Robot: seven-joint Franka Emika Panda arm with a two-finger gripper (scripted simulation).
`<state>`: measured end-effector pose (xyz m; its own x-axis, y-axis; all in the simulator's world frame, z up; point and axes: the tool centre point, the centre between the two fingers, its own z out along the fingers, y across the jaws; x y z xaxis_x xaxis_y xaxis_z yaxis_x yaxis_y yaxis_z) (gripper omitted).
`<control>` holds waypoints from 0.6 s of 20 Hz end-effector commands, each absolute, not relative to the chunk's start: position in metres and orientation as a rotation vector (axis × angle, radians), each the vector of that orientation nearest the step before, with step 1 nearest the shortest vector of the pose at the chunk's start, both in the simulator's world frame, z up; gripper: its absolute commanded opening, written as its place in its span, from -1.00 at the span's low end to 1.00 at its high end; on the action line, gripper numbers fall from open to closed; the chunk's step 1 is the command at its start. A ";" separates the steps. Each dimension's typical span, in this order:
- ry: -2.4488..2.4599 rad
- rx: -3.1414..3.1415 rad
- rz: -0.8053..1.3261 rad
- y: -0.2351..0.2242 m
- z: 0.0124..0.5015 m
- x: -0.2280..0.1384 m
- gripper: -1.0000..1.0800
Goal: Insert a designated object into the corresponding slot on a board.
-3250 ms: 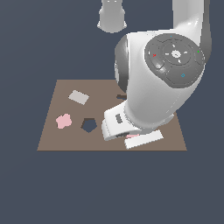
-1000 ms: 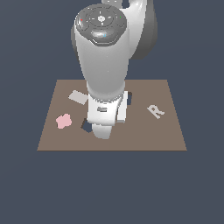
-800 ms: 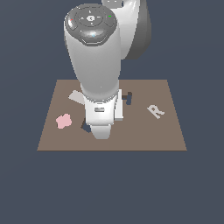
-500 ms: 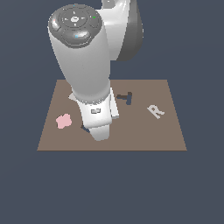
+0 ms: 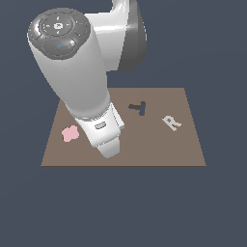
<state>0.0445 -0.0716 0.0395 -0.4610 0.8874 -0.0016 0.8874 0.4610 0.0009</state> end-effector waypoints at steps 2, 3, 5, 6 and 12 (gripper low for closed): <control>2.740 1.532 0.000 -0.077 0.040 0.049 -1.00; 2.753 1.509 0.000 -0.078 0.040 0.050 -1.00; 2.775 1.468 0.000 -0.080 0.040 0.052 -1.00; 2.785 1.449 0.000 -0.081 0.040 0.053 -1.00; 2.824 1.372 0.000 -0.084 0.040 0.058 -1.00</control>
